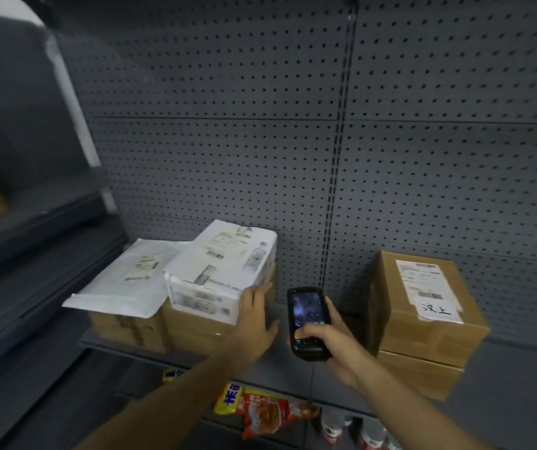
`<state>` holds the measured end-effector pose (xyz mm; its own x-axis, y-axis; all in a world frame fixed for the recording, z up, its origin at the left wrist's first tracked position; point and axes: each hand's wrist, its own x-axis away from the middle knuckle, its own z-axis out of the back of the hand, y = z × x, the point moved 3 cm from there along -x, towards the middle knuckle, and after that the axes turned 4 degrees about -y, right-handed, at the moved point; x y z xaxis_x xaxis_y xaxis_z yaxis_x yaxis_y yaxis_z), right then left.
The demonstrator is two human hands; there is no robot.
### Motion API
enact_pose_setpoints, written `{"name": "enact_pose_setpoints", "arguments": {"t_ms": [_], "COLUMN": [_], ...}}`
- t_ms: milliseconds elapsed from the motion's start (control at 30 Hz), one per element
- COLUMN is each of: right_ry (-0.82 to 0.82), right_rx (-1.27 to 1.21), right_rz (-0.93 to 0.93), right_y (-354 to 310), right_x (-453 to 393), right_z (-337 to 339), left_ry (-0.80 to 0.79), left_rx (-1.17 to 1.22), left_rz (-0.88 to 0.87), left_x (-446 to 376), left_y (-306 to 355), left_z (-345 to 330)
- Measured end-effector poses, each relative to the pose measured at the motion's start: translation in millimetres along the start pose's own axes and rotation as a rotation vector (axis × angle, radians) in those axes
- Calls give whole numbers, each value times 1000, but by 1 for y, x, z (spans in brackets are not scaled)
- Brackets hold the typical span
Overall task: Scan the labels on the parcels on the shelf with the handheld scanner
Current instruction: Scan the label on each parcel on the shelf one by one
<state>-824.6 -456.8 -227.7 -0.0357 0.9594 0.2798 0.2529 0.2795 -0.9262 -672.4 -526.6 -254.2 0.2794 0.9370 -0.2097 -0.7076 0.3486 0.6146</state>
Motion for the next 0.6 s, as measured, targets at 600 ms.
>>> {"name": "enact_pose_setpoints", "arguments": {"t_ms": [600], "right_ry": [163], "right_rx": [-68], "right_rz": [96], "right_y": [14], "right_x": [-68], "right_z": [-134], "left_ry": [-79], "left_rx": [-242], "left_rz": [-65], "left_x": [-56], "left_y": [-138], "left_z": [152]}}
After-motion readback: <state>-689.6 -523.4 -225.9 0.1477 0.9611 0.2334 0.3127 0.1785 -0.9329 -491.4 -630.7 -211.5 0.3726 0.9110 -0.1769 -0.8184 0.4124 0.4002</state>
